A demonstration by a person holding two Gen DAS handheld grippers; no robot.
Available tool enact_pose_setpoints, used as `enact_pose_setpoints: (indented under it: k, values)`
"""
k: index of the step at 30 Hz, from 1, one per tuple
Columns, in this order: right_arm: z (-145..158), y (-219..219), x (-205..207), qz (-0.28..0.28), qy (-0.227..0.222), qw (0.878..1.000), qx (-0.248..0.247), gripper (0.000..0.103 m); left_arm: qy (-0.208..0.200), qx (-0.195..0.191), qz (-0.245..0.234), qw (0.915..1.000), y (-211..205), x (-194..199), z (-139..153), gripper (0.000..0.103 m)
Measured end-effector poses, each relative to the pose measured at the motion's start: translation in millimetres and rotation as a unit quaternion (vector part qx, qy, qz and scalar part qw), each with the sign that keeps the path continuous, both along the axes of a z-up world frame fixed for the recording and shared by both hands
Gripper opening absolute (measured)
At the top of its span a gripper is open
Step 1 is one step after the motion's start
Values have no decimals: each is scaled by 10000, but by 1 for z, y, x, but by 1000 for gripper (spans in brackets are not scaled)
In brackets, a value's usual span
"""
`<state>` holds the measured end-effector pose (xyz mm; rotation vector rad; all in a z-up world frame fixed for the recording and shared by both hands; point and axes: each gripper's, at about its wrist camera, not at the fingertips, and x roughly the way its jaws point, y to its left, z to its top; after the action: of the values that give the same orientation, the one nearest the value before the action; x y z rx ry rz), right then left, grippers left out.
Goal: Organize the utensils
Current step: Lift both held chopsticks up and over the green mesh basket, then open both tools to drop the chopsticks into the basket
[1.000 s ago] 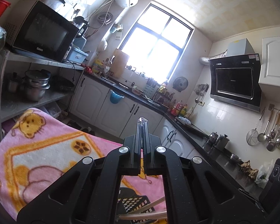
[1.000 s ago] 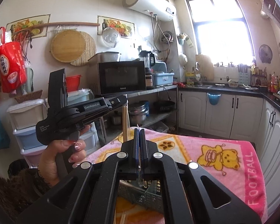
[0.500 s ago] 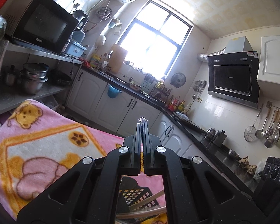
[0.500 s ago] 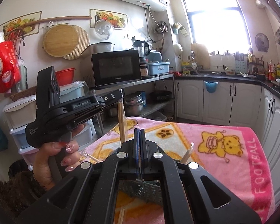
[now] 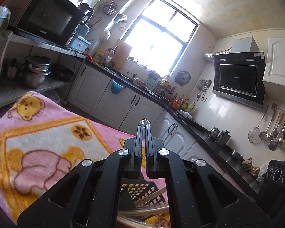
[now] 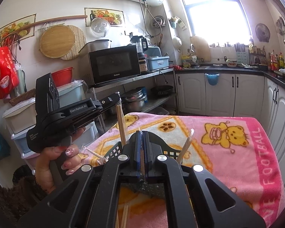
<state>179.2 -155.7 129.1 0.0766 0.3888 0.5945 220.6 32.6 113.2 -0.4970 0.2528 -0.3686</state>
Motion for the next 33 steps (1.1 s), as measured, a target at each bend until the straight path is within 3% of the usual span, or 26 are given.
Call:
enact_pose_setpoints:
  k: [3,8,19,33]
  values:
    - [-1,-2,-3,-9,-1,10000,26,20,43,-17,16,10000,1,-2,-2,0]
    - [-2,-2,-7,16,58,10000,32,21,130,-26,44,9999,4,-8,-3,1]
    - [-3,-10,-22,35,114,9999,48,32,337,-26,115,9994,11,-29,3,31]
    - [-7,-19,-42,-7,184,9998,55,38,300,139,80,9994,9,-65,11,73]
